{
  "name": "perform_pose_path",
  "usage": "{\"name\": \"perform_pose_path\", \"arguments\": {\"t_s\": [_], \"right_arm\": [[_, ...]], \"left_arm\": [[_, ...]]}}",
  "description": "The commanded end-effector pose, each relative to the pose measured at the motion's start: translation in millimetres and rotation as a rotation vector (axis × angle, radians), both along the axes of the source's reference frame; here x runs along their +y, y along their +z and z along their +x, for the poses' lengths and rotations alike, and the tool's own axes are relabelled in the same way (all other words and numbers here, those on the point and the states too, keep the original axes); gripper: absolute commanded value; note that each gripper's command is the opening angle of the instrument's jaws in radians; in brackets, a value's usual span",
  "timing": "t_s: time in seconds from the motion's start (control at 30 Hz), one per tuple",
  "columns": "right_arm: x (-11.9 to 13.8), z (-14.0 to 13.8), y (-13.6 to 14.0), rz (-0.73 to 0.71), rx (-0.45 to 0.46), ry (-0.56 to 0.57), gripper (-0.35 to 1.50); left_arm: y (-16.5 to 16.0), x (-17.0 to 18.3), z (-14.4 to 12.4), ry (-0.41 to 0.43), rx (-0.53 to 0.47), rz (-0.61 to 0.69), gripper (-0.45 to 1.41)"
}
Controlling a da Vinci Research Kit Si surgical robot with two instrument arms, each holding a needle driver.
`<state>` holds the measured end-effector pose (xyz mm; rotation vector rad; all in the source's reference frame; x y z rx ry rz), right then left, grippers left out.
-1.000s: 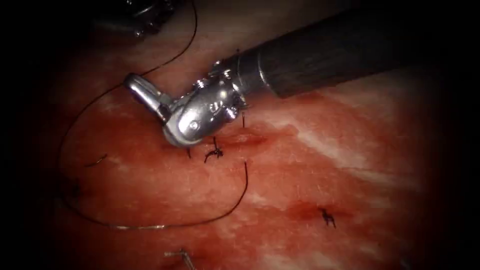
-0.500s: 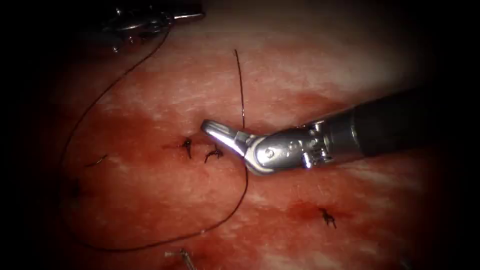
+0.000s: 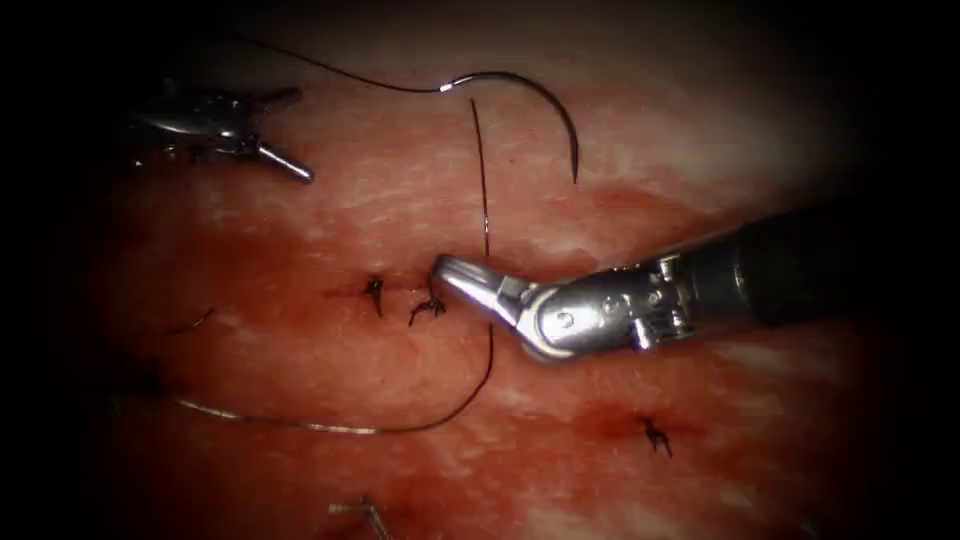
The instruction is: Wound Closure
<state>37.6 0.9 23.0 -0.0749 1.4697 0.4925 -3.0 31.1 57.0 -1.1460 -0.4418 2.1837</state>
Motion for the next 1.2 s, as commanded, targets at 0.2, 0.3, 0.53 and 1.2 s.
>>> {"name": "perform_pose_path", "arguments": {"t_s": [0.2,0.3,0.53,1.2], "right_arm": [[-1.1,0.6,1.0,-0.008,-0.008,-0.013,0.24],[-1.5,0.6,1.2,-0.011,-0.01,-0.016,0.24],[-2.1,0.3,1.7,-0.013,-0.027,-0.035,0.26],[-2.6,0.3,1.6,-0.006,-0.061,-0.067,0.31]], "left_arm": [[-2.4,-0.9,2.1,0.075,-0.01,-0.142,0.69],[-4.2,-0.6,3.2,0.093,-0.037,-0.334,0.66],[-11.6,-3.6,5.0,0.056,-0.214,-0.112,0.71],[-18.6,-20.0,-1.8,0.528,0.211,-0.03,0.87]]}}
